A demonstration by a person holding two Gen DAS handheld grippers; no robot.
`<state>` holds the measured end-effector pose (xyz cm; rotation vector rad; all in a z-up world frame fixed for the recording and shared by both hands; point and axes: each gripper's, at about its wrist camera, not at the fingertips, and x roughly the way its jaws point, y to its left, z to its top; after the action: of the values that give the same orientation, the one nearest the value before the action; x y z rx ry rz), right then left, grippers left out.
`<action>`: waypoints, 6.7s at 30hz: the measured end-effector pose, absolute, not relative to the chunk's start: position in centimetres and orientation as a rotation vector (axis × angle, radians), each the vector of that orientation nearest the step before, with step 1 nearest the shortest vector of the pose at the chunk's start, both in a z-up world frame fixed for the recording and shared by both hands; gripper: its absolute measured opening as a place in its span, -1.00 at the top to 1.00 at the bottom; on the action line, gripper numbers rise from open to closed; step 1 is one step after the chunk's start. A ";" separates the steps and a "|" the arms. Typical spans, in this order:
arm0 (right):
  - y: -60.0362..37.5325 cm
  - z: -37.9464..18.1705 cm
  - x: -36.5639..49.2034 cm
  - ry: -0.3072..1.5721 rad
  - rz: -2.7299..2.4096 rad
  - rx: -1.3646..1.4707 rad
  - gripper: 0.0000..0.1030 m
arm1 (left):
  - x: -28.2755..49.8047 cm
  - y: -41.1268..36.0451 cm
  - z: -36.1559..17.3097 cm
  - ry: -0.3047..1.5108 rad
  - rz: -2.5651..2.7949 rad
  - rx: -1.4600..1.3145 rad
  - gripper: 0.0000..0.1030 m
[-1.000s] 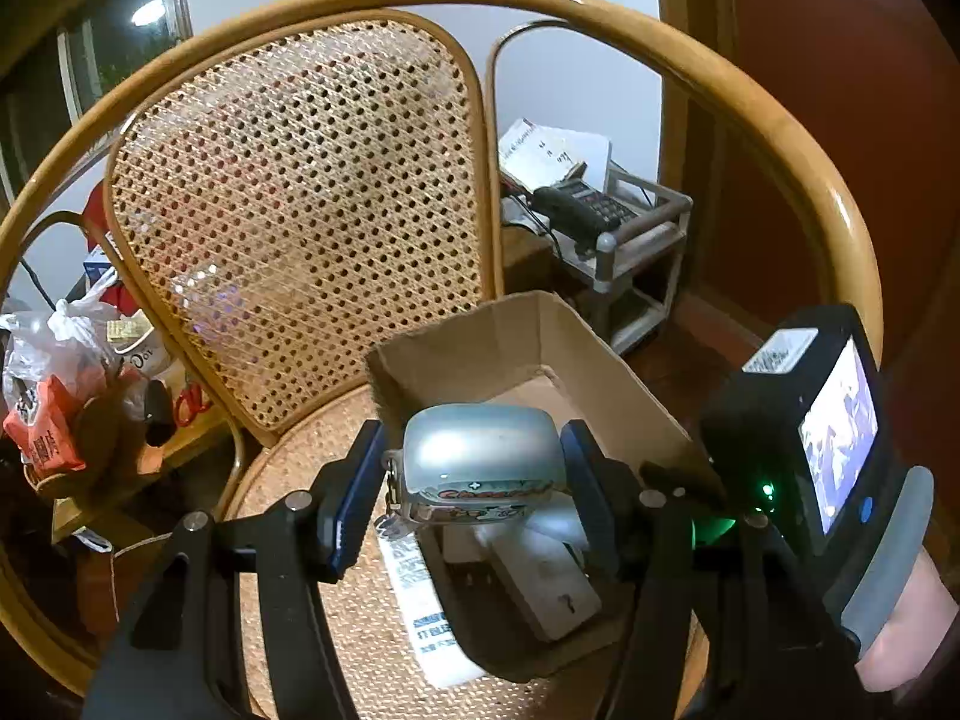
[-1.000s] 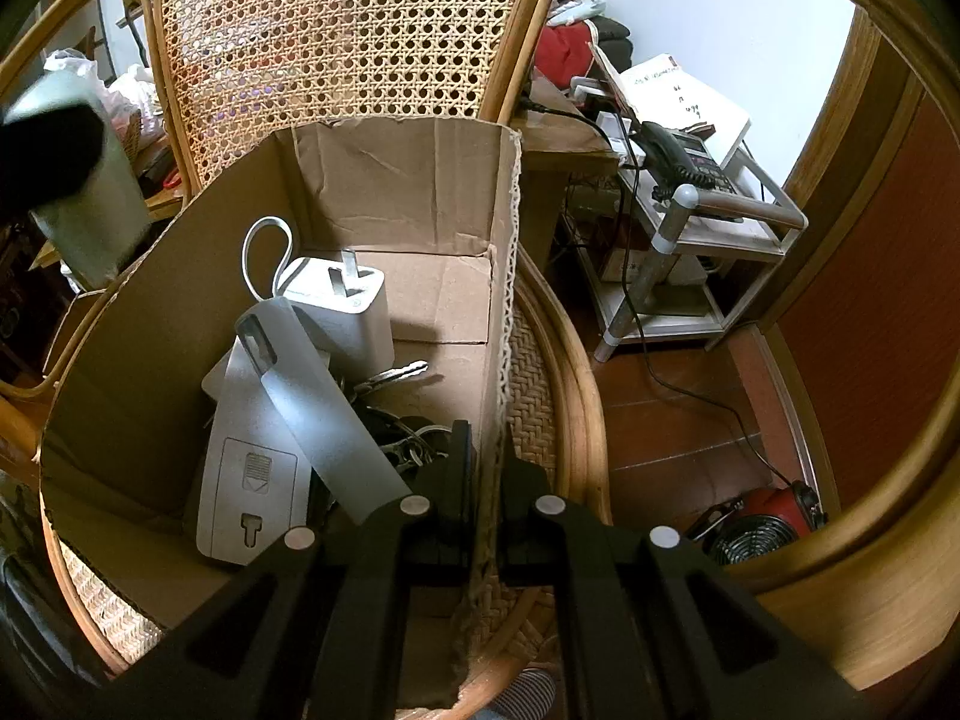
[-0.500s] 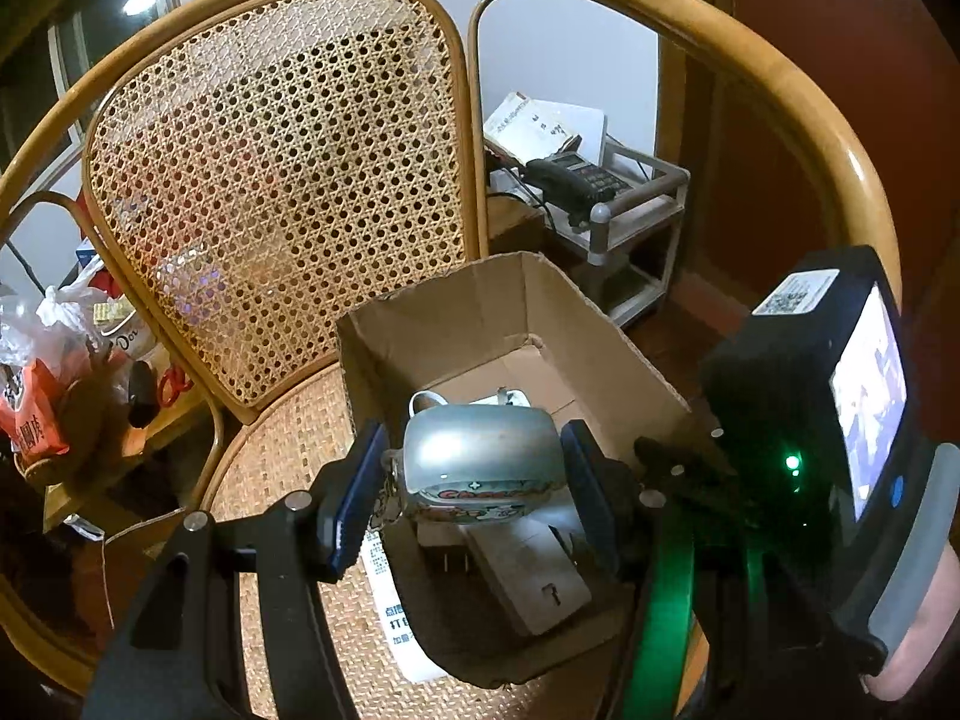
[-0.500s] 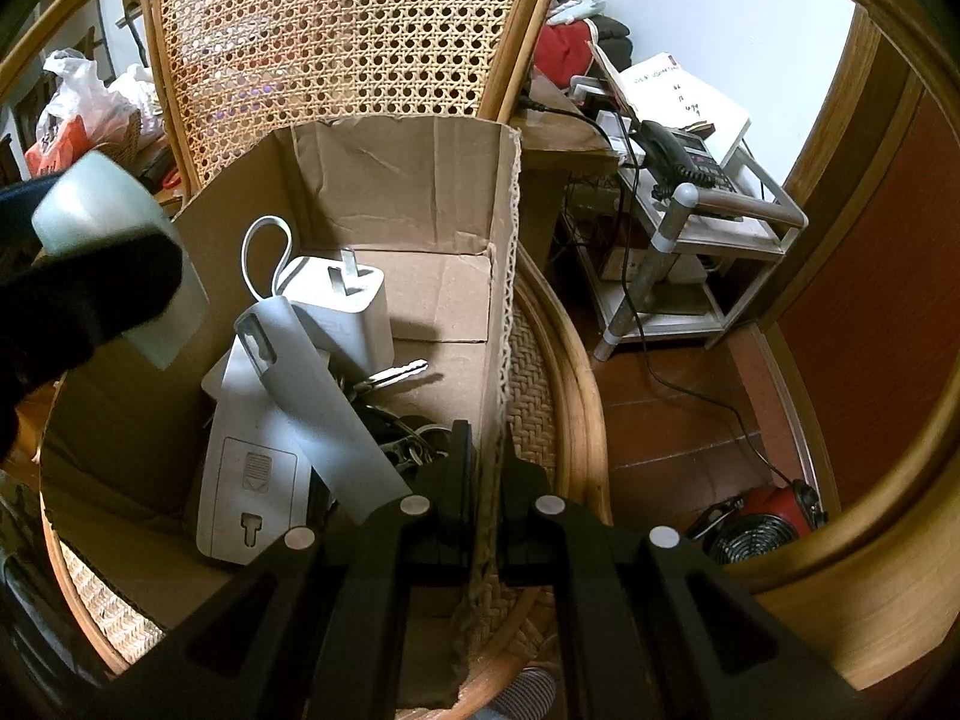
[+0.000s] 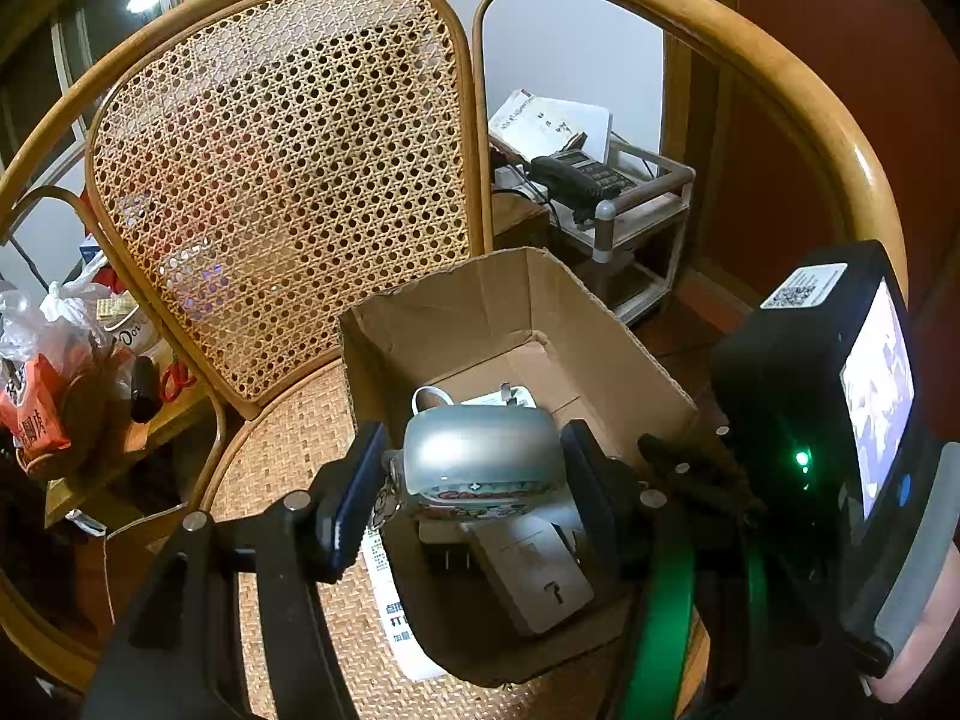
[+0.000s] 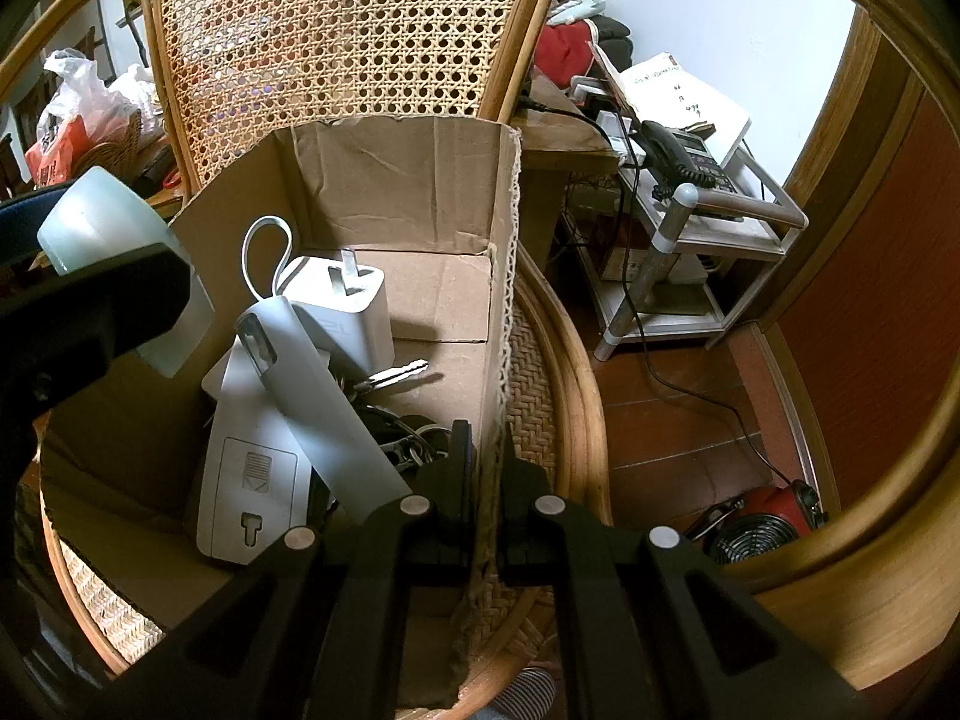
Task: Organize rigid objects
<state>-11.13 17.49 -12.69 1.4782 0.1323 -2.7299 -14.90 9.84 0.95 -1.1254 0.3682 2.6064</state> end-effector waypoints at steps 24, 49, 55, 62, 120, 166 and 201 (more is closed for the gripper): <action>17.5 -12.8 -11.1 0.131 -2.725 1.483 0.86 | -12.8 -0.6 -0.5 0.278 2.744 -1.225 -0.36; 17.7 -12.2 -10.3 0.181 -2.768 1.519 0.89 | -13.0 1.8 -10.2 0.266 2.552 -1.414 -0.37; 17.7 -12.2 -10.3 0.182 -2.771 1.520 0.89 | -14.6 0.7 -11.6 0.178 2.537 -1.445 -0.56; 17.8 -12.4 -10.4 0.184 -2.778 1.523 0.86 | -15.3 0.1 -12.5 0.144 2.530 -1.438 -0.41; 17.0 -12.5 -11.1 0.178 -2.746 1.479 0.86 | -14.9 1.8 4.1 0.226 2.679 -1.079 0.62; 17.1 -12.3 -11.3 0.167 -2.749 1.467 0.86 | -23.8 -4.3 -7.5 0.104 2.573 -1.432 0.24; 17.6 -12.4 -11.2 0.154 -2.752 1.465 0.86 | -19.0 8.1 -1.1 0.111 2.564 -1.220 -0.16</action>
<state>-11.18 17.64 -12.40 1.4646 0.1537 -2.7524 -19.01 8.13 -1.07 -1.2205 0.1110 2.5636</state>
